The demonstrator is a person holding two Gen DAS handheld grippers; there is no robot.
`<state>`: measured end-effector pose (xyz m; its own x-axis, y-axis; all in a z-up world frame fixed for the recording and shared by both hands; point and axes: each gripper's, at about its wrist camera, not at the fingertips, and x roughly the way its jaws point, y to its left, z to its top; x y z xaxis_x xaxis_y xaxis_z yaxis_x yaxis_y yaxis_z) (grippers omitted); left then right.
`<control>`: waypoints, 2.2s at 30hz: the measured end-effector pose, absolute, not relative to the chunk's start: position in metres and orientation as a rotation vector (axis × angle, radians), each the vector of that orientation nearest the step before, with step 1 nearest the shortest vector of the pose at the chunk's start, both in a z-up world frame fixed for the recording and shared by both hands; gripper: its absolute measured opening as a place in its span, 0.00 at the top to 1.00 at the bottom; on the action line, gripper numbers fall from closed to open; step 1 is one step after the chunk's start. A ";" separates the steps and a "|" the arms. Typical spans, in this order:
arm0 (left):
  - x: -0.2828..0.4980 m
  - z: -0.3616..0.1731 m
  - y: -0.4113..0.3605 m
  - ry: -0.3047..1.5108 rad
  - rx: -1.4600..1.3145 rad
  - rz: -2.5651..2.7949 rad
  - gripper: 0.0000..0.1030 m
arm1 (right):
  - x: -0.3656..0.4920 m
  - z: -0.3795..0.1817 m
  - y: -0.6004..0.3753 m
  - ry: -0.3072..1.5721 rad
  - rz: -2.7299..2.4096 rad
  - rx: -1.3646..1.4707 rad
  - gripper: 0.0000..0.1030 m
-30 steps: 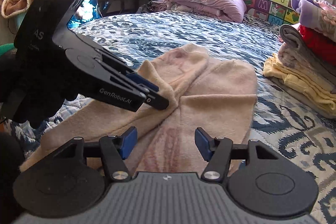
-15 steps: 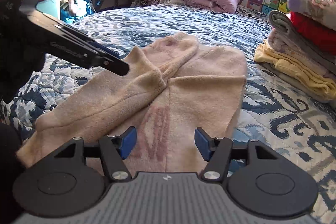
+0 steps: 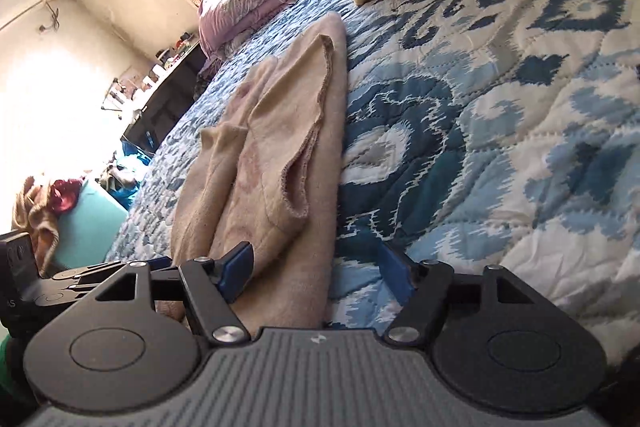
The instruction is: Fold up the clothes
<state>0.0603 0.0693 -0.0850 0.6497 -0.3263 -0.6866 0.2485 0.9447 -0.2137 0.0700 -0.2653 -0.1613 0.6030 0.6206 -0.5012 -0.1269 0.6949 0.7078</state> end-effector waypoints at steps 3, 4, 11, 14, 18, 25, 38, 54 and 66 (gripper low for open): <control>0.050 -0.071 0.079 0.732 -0.196 -0.297 0.38 | 0.064 -0.161 -0.269 0.798 0.476 0.711 0.33; 0.051 -0.069 0.077 0.715 -0.186 -0.298 0.38 | 0.064 -0.158 -0.268 0.780 0.469 0.687 0.33; 0.089 -0.054 0.053 0.665 -0.115 -0.365 0.50 | 0.098 -0.141 -0.258 0.749 0.489 0.573 0.35; 0.127 -0.052 0.036 0.682 -0.124 -0.409 0.50 | 0.114 -0.146 -0.253 0.763 0.512 0.570 0.35; 0.177 -0.062 0.012 0.732 -0.077 -0.447 0.50 | 0.110 -0.165 -0.249 0.728 0.550 0.562 0.34; 0.188 -0.101 0.000 0.898 -0.174 -0.349 0.52 | 0.103 -0.173 -0.259 0.698 0.619 0.592 0.34; 0.171 -0.123 -0.003 0.876 -0.406 -0.214 0.72 | 0.095 -0.169 -0.264 0.664 0.601 0.563 0.48; 0.132 -0.063 0.053 0.832 -0.480 -0.341 0.46 | 0.095 -0.178 -0.293 0.657 0.572 0.775 0.53; 0.104 -0.052 0.094 0.808 -0.541 -0.365 0.34 | 0.090 -0.175 -0.295 0.657 0.559 0.797 0.51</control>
